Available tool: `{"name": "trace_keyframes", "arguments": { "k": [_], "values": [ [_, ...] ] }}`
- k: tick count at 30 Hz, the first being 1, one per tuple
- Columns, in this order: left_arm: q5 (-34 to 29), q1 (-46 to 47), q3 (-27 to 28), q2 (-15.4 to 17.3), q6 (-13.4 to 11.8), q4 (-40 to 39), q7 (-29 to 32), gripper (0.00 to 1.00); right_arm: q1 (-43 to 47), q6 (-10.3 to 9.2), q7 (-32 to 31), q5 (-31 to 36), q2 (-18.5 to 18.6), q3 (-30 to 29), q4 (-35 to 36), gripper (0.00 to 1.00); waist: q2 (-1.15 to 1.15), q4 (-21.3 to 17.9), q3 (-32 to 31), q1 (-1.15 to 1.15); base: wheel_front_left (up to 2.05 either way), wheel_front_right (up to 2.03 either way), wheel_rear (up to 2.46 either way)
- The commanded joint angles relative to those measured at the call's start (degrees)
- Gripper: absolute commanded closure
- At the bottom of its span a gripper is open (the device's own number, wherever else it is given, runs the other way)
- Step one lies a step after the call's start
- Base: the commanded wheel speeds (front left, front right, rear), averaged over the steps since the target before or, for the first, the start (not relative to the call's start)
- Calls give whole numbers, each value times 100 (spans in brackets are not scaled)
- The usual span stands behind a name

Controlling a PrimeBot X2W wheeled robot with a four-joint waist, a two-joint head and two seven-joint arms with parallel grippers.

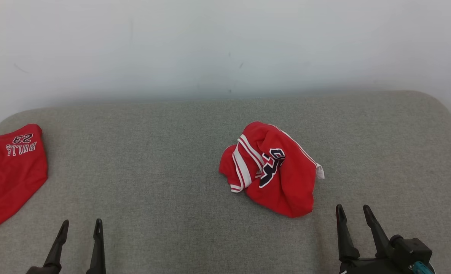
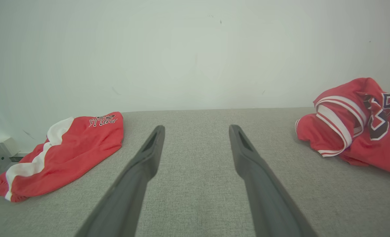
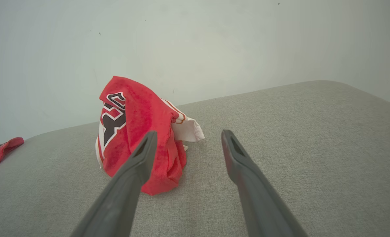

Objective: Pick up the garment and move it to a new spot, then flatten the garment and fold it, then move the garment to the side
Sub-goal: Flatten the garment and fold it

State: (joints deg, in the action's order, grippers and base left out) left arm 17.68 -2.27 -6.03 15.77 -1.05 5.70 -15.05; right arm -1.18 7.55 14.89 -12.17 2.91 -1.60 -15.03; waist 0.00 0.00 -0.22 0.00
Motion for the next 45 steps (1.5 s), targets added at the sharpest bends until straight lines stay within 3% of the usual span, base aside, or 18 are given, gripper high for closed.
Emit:
{"name": "trace_keyframes", "arguments": {
  "k": [1,23,32,37,45],
  "values": [
    [-15,-27,23,-15,4,4,-19,0,3,-12,20,-32,-5,10,5,0,0,-2,1,0,0,0,0],
    [-182,-38,167,-166,152,33,-19,0,44,-12,-19,-48,-5,39,8,0,0,8,5,0,0,0,0],
    [-237,141,133,-241,221,77,-19,0,-399,-12,-185,208,-6,39,-19,0,0,160,98,0,0,0,0],
    [-300,264,101,-301,264,78,-19,0,-949,-12,-394,361,-5,-18,-364,0,0,302,244,0,0,0,0],
    [-349,512,-17,-441,362,153,-19,0,-1735,-12,-448,404,-4,-252,-1502,0,0,542,428,0,0,0,0]
  ]
}}
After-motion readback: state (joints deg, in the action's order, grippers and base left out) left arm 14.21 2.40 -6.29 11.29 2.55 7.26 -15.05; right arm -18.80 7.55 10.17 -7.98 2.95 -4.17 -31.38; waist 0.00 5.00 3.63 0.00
